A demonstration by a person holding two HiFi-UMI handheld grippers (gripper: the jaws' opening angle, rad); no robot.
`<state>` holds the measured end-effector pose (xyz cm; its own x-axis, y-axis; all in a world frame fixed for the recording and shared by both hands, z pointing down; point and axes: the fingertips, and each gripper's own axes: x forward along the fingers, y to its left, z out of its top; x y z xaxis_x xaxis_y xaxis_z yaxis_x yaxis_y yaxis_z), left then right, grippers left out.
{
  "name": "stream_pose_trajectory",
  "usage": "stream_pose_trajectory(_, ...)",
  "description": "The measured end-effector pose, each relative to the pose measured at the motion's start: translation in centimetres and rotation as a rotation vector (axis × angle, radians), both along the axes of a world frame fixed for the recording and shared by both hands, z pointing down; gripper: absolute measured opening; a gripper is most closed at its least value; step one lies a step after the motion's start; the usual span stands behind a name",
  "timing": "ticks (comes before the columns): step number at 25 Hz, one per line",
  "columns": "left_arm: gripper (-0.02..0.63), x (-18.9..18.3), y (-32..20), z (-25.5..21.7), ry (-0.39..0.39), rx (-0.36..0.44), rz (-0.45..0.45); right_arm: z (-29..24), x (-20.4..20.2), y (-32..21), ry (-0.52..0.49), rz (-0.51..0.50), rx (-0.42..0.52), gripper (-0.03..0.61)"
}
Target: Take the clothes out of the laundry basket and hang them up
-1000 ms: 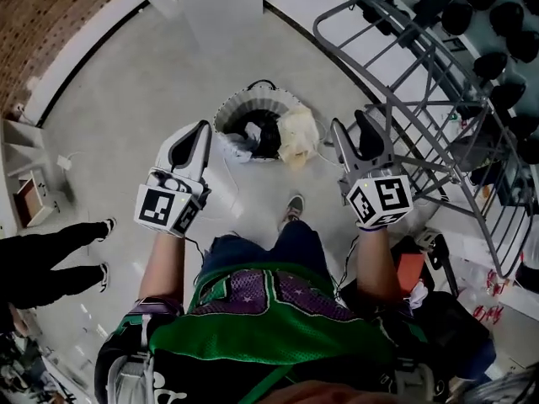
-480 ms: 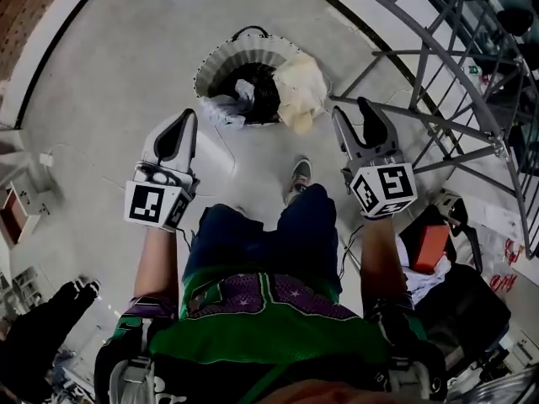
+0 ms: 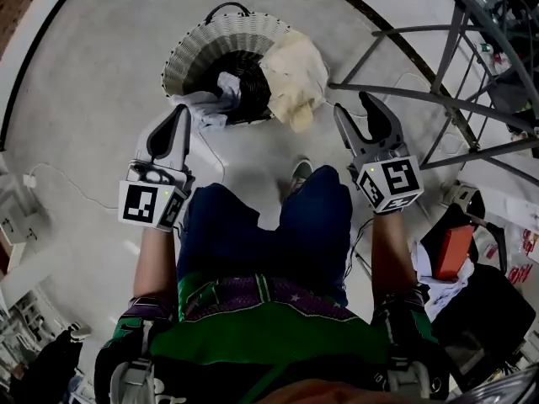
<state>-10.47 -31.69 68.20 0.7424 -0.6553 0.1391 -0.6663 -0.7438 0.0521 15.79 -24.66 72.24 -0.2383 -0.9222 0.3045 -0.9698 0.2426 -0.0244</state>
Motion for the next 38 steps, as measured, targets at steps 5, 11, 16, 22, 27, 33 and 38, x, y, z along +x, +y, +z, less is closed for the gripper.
stream_pose_trajectory(5, 0.017, 0.8, 0.0, 6.1, 0.040, 0.045, 0.041, 6.4, 0.6, 0.3, 0.036, -0.001, 0.027, 0.201)
stream_pose_trajectory(11, 0.017, -0.7, 0.5, 13.1, 0.051, 0.050, 0.032, 14.8, 1.1, 0.6, 0.037, -0.003, 0.017, 0.202)
stream_pose_trajectory(16, 0.017, -1.2, 1.0, 15.1, 0.089, 0.068, 0.027, 19.9, 1.3, -0.3, 0.034, -0.010, -0.002, 0.206)
stream_pose_trajectory(22, 0.017, -1.6, 1.6, 16.3, 0.051, 0.077, 0.017, 24.4, 1.5, -2.6, 0.019, -0.033, -0.034, 0.212)
stream_pose_trajectory(27, 0.017, -1.9, 0.3, 16.6, 0.056, 0.063, -0.032, 27.5, 2.0, -5.6, 0.058, -0.068, -0.068, 0.230)
stream_pose_trajectory(33, 0.017, -3.0, 0.3, 18.3, -0.001, 0.049, -0.061, 29.8, 1.8, -7.8, 0.028, -0.122, -0.084, 0.265)
stream_pose_trajectory(38, 0.017, -3.4, 0.1, 18.6, -0.004, 0.042, -0.087, 30.1, 1.1, -9.1, -0.013, -0.185, -0.088, 0.267)
